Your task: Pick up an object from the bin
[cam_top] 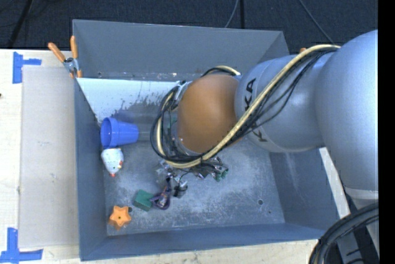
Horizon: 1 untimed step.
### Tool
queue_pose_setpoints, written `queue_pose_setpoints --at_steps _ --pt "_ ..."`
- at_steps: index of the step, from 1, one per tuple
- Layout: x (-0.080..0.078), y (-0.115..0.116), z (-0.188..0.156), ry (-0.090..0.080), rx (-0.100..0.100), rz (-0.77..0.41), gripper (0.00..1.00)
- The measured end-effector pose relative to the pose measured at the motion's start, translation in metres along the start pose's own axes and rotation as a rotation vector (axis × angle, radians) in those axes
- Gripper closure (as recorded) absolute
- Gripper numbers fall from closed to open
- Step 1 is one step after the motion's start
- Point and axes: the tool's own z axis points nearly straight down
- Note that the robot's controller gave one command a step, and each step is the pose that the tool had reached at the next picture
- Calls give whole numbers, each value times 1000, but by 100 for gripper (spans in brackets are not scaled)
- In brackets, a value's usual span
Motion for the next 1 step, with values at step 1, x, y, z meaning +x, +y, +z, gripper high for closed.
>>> queue_pose_setpoints --at_steps 1 --pt "0 9 -182 6 -3 1 100"
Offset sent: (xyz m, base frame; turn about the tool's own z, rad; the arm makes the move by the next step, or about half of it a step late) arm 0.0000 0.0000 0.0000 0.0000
